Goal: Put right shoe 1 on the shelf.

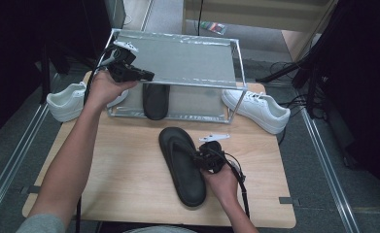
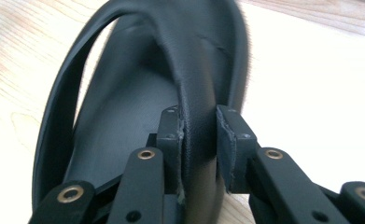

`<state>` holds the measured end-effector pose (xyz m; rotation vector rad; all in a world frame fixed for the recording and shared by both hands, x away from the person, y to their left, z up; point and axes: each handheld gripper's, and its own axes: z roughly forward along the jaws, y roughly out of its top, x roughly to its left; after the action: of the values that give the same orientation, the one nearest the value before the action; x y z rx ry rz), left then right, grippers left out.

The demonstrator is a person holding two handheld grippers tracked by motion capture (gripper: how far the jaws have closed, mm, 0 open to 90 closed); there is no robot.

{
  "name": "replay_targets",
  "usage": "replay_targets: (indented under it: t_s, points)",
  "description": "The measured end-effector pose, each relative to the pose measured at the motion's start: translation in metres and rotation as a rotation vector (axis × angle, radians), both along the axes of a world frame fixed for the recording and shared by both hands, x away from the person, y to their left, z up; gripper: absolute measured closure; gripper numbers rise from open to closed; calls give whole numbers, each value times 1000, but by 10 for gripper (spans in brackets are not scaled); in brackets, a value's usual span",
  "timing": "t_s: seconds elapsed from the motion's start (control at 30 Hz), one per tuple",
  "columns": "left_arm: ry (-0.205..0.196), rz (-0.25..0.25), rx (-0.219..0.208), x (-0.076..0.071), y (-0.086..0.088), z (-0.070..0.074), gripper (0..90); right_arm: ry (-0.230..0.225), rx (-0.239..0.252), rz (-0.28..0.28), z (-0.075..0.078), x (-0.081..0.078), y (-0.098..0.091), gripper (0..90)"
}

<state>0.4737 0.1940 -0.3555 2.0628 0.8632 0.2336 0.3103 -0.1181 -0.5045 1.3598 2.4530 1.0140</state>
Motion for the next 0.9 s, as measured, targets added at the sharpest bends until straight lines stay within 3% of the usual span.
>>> replay_targets:
  t_s: [0.23,0.53,0.77,0.9]
  points:
    - [-9,7,-2,-1,0,-1,885,10,6,-25,2,-1,-1,759]
    - [-13,11,3,-2,-1,-1,886,15,33,-70,13,8,-11,763]
    - [-16,12,7,-3,-2,0,885,-2,45,-114,23,28,-15,762]
    - [-13,9,4,-2,-1,-1,885,-19,24,-143,27,44,-12,761]
